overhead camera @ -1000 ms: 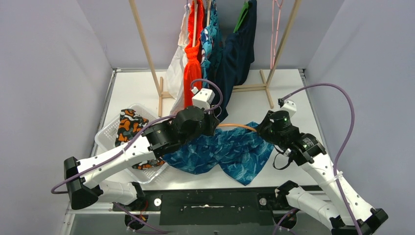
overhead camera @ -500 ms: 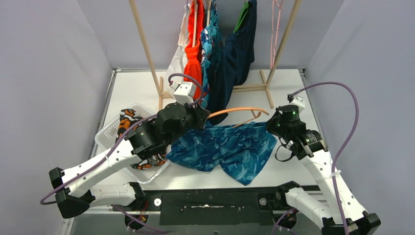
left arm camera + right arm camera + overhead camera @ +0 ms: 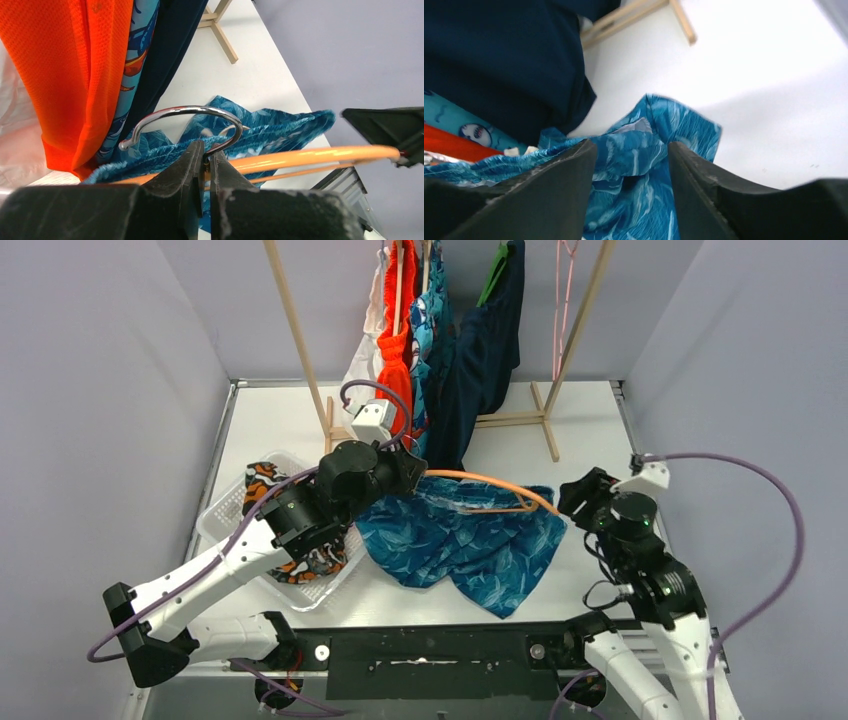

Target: Remove the shorts from the hanger

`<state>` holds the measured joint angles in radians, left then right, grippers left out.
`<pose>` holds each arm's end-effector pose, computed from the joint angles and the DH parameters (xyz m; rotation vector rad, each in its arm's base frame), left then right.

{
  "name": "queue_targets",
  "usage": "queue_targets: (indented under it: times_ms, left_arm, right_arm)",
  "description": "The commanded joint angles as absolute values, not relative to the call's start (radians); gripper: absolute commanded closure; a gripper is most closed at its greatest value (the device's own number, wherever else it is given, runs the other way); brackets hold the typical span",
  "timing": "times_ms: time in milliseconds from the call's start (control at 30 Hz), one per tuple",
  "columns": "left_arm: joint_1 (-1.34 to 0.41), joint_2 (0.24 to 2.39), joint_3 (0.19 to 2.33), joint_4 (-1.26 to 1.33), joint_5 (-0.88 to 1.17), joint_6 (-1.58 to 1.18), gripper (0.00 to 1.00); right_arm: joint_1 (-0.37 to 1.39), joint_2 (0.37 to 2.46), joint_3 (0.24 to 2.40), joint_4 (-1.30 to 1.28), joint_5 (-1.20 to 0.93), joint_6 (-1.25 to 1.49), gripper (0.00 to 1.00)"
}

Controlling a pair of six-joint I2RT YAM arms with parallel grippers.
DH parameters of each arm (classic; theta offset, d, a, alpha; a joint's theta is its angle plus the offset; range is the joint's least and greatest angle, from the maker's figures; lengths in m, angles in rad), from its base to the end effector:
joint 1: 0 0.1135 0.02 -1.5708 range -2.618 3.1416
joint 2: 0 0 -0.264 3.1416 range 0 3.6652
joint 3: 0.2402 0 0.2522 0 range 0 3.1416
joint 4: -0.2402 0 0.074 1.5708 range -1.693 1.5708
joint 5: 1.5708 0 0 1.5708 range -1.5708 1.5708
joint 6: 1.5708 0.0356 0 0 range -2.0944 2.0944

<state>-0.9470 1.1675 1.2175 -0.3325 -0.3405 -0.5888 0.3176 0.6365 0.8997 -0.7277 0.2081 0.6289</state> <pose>0.1623 -0.2052 0.3985 0.0966 1.9027 -0.7520 0.1219 0.0323 0.3433 0.4466 1.9967 0.3848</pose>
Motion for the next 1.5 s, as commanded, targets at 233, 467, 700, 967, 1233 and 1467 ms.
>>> queue_targets:
  times_ms: [233,467,700,967,1233,1467]
  left_arm:
    - [-0.936,1.170,1.256,-0.312,-0.317,-0.568,1.00]
    - [-0.937,1.204,1.286,-0.314,-0.255,-0.563,1.00]
    - [-0.942,1.222,1.306,-0.328,-0.224,-0.562,1.00]
    - [-0.942,1.214,1.304,-0.325,-0.223,-0.566,1.00]
    - [-0.940,1.206,1.305,-0.340,-0.207,-0.565,1.00]
    - [-0.917,1.189,1.311,-0.446,-0.208,-0.555,0.67]
  right_arm:
    - [0.308,0.618,1.103,-0.693,0.203,0.451,0.31]
    - [0.307,0.762,1.146,-0.638,-0.456,0.333,0.27]
    - [0.309,0.837,1.101,-0.649,-0.673,0.291,0.30]
    - [0.319,0.896,1.077,-0.706,-0.795,0.246,0.37]
    - [0.333,0.907,1.040,-0.706,-0.698,0.247,0.82]
    - [0.332,0.843,0.969,-0.669,-0.667,0.289,1.00]
